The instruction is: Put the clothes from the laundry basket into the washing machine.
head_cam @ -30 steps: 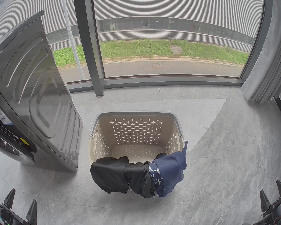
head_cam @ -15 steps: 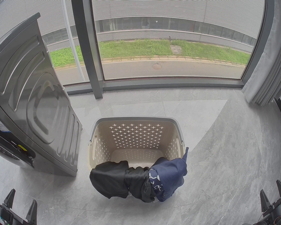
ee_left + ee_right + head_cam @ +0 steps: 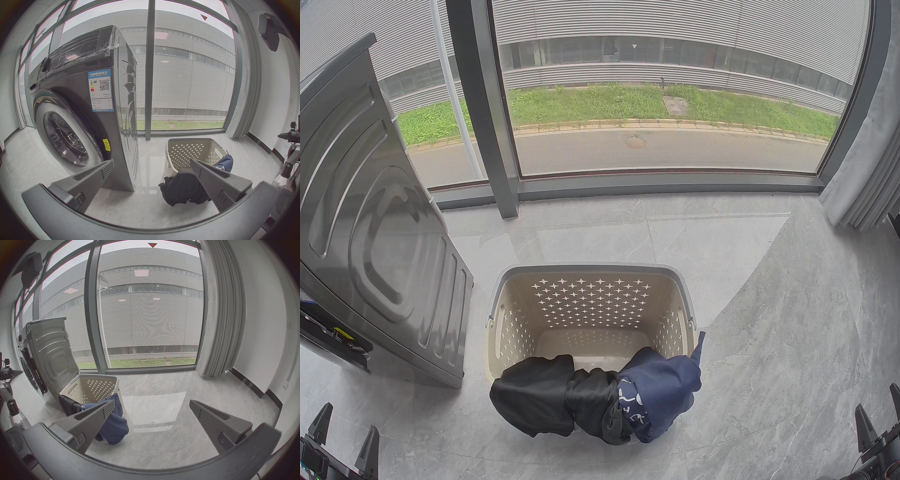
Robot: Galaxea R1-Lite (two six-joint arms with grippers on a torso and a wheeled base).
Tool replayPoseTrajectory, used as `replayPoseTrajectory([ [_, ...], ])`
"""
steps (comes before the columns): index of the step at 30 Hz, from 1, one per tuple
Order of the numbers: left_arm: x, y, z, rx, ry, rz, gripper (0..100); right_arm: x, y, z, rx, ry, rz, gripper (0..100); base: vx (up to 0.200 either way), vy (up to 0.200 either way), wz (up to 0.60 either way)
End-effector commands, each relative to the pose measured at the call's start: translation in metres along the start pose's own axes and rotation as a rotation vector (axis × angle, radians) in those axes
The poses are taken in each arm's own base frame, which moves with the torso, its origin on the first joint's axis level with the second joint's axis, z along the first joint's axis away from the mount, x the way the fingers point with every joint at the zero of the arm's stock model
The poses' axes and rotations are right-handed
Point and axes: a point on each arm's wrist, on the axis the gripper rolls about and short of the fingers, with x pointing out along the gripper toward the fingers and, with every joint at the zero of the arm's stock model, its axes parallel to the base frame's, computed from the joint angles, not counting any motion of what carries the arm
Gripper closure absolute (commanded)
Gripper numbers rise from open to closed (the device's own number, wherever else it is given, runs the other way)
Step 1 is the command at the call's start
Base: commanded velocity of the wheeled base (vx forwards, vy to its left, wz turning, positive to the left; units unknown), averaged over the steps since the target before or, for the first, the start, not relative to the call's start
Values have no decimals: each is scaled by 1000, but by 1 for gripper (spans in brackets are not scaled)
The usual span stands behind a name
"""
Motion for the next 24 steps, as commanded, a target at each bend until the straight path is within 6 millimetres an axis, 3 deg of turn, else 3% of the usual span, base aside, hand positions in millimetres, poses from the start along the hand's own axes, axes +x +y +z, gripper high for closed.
replayPoseTrajectory([
  [1,0,0,-5,0,-1,1,0,1,0,-5,0,8,0,0,200,0,0],
  [13,0,0,-5,0,-1,1,0,1,0,-5,1,8,0,0,0,0,0],
  [16,0,0,-5,0,-1,1,0,1,0,-4,0,7,0,0,200,0,0],
  [24,0,0,-5,0,0,1,0,1,0,-5,0,8,0,0,0,0,0],
])
